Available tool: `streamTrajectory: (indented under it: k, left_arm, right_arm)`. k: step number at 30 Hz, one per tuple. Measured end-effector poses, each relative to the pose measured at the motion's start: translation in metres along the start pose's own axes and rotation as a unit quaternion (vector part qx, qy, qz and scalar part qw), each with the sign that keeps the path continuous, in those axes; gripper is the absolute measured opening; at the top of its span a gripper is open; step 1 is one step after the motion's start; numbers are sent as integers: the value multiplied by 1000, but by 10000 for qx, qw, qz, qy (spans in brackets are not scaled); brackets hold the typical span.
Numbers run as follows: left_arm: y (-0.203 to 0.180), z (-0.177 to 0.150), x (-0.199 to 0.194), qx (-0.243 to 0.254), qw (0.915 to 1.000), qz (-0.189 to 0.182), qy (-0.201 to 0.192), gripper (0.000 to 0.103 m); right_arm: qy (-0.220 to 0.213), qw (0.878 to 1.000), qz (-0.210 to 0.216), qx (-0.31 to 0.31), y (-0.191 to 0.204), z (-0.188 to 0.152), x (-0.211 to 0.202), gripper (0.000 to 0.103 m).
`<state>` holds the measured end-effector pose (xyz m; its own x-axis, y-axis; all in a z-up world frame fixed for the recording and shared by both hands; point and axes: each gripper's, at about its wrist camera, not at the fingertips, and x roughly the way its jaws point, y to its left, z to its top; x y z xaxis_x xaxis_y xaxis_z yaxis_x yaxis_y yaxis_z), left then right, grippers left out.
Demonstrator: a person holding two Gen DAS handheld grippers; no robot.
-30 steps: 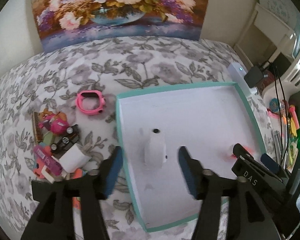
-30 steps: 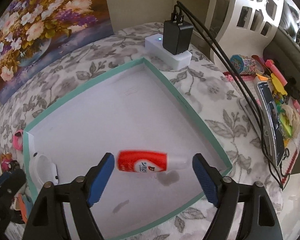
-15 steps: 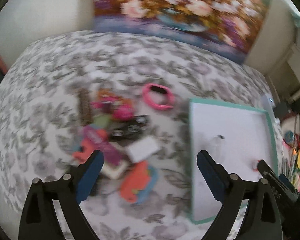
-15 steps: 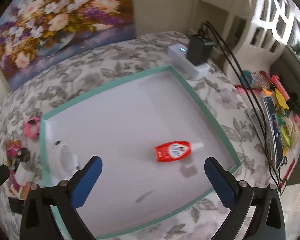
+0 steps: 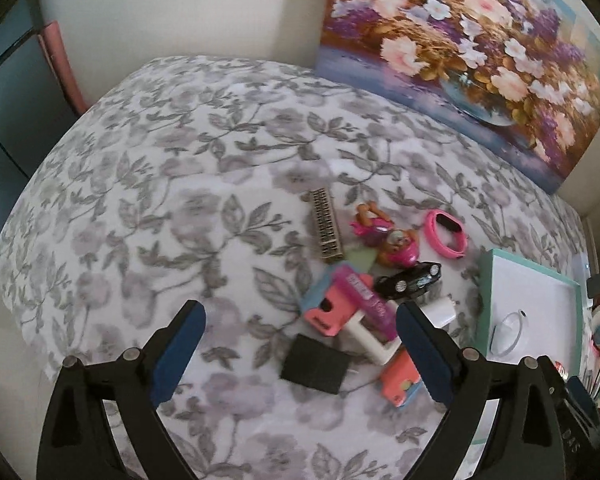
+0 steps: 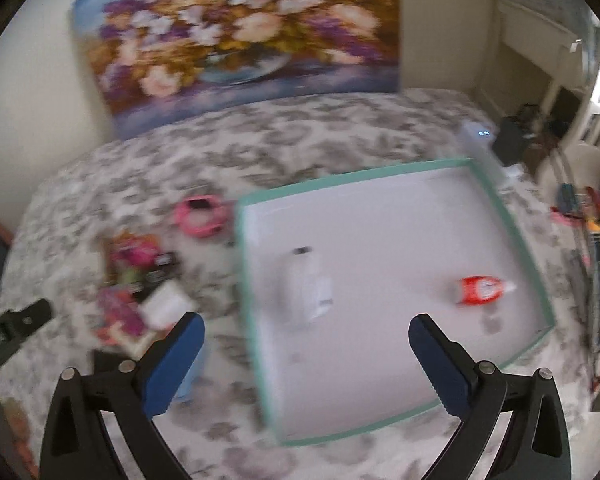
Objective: Organize rigid objects
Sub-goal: 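Move the left gripper back to the pile and grasp the black charger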
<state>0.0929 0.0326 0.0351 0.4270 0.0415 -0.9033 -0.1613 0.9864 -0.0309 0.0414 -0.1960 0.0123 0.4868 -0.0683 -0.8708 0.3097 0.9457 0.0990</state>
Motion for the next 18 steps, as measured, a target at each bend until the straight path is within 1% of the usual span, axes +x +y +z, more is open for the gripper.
streamTrajectory:
  k: [4, 6, 8, 11, 13, 16, 18]
  left_arm:
    - [10, -5, 1, 67, 9997, 176, 149, 96]
    - [14, -7, 6, 77, 9992, 258, 286, 96]
    - [20, -10, 7, 11, 9991, 225, 351, 96]
    - [24, -13, 12, -36, 9991, 198, 383, 96]
    - [26, -13, 17, -54, 9985, 211, 509, 96]
    - [33, -3, 25, -285, 9977, 170, 588, 96]
    - [33, 9, 25, -400, 9976, 199, 533, 96]
  right_arm:
    - [66, 9994, 301, -167, 22, -7, -5, 103]
    - [92, 9990, 399, -204, 30, -10, -5, 103]
    - [93, 9987, 444, -224, 34, -15, -5, 103]
    - [171, 9985, 465, -243, 37, -19, 0, 103]
    - [216, 9984, 425, -290, 39, -17, 5, 103]
    - [310, 9983, 259, -424, 41, -8, 17, 103]
    - [333, 9978, 220, -534, 44, 0, 21, 103]
